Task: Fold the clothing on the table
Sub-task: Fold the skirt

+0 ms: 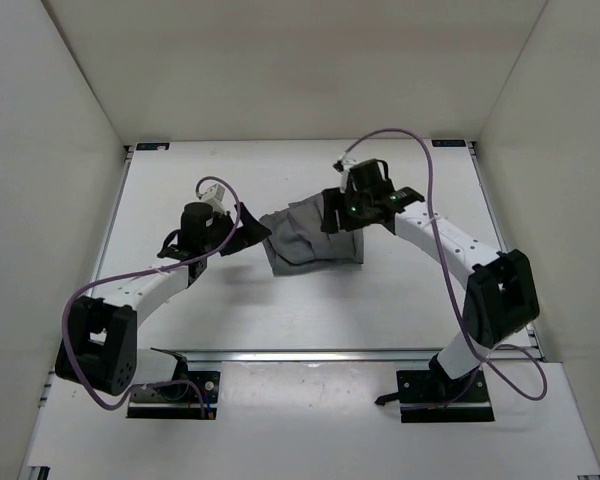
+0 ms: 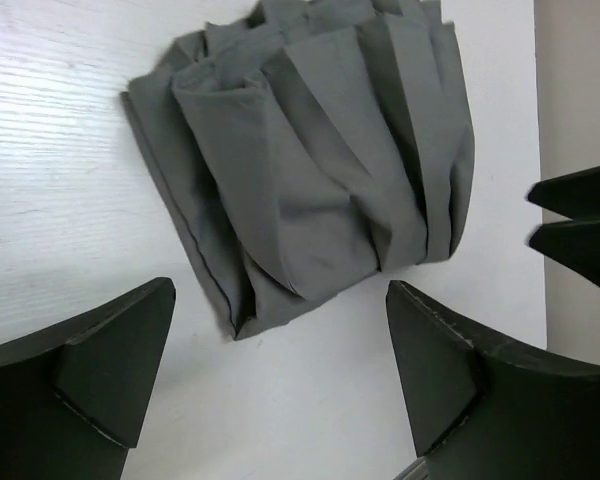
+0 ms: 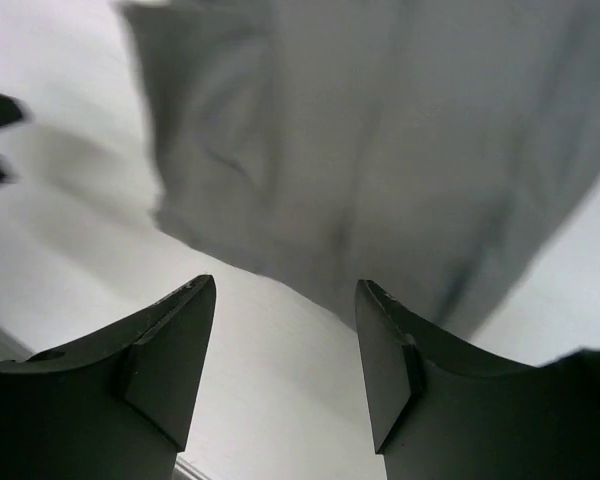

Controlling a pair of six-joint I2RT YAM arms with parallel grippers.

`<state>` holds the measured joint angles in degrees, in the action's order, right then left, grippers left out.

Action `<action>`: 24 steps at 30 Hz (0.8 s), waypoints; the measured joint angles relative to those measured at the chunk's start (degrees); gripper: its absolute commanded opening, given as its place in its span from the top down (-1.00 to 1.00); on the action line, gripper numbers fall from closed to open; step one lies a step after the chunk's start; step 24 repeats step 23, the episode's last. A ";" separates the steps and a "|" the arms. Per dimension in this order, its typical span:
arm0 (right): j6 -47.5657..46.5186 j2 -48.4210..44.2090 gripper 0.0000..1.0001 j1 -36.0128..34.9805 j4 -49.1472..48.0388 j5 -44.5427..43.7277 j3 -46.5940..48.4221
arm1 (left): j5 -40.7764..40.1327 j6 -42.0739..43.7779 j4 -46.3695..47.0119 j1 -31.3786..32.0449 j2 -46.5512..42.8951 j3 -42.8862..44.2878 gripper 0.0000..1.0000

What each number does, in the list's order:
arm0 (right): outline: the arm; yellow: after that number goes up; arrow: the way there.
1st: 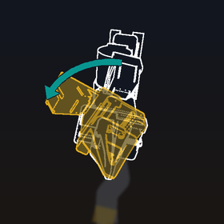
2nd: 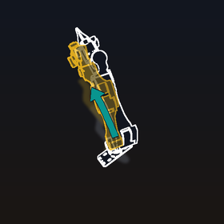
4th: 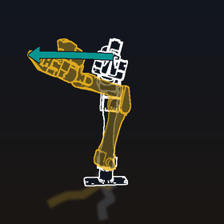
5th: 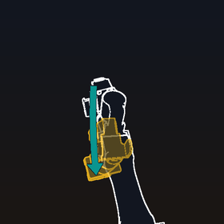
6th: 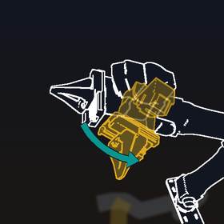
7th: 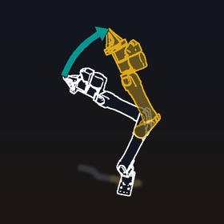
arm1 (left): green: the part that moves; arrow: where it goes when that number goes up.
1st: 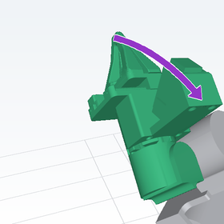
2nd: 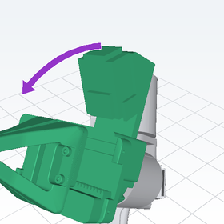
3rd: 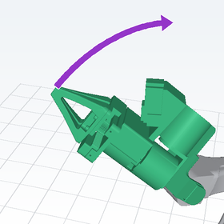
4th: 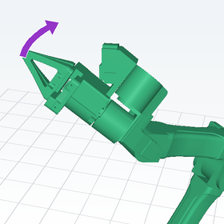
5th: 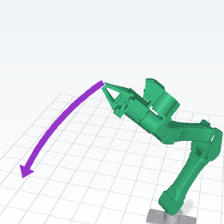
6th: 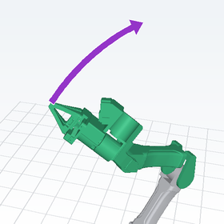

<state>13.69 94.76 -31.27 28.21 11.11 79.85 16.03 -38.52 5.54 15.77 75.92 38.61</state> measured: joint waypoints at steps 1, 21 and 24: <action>0.07 -1.29 -0.11 1.20 -0.17 -0.28 -2.95 | 0.55 0.35 0.04 0.50 0.00 0.00 -0.98; -0.66 -17.18 -0.13 15.47 -4.74 1.55 -21.81 | -7.08 12.44 -12.96 9.44 -1.38 4.13 -0.97; -1.01 -17.16 -0.14 14.71 -4.76 1.77 -22.40 | -7.72 12.63 -13.46 9.03 -1.84 4.11 -0.98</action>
